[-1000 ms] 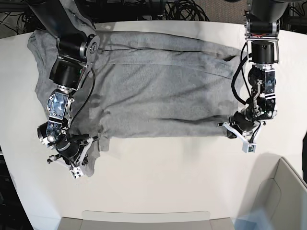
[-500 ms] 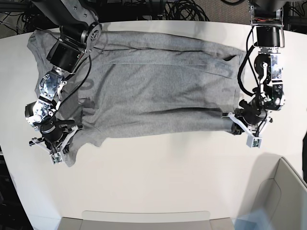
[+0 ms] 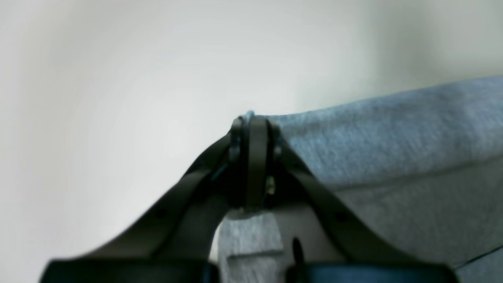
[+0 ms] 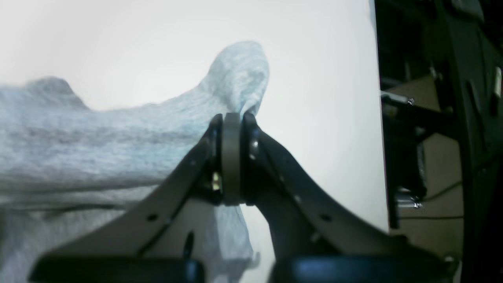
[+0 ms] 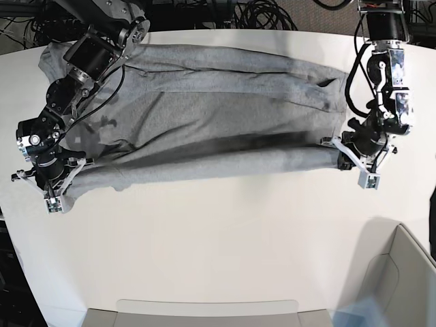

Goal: Fold the T-shirt properly
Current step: 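Lift the hem with both grippers and fold it toward the collar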

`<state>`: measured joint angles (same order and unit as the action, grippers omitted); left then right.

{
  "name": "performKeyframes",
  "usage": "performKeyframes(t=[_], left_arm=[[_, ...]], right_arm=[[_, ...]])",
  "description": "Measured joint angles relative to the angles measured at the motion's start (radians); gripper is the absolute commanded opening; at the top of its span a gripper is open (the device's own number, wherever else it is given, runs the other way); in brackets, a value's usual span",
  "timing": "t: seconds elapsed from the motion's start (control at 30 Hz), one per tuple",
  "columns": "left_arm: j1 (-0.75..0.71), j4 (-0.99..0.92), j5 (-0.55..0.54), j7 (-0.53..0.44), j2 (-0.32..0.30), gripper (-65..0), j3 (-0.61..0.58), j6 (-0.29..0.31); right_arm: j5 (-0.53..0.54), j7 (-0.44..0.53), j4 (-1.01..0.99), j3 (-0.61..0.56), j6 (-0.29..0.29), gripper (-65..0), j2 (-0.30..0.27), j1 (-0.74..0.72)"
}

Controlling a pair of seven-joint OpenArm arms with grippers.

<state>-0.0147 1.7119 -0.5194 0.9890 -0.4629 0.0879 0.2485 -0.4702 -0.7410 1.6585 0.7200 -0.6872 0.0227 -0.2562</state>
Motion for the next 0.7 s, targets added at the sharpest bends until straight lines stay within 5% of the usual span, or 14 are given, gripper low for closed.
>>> performKeyframes(t=[0.23,0.43,0.7], left_arm=[[-0.104,0.027,-0.001,0.010,0.000,-65.0,0.082,0.003],[-0.164,0.120,-0.004,0.117,0.011,-65.0,0.173,0.143],[-0.245,0.127,-0.002,0.126,0.028,-65.0,0.204,0.142]], right_arm=[[0.068,0.003,0.102,0.001,0.000,-65.0,0.021,0.144],[0.103,0.000,0.124,0.003,0.000,-65.0,0.017,0.240],[0.145,0.000,0.201,0.000,0.000,-65.0,0.021,0.351]])
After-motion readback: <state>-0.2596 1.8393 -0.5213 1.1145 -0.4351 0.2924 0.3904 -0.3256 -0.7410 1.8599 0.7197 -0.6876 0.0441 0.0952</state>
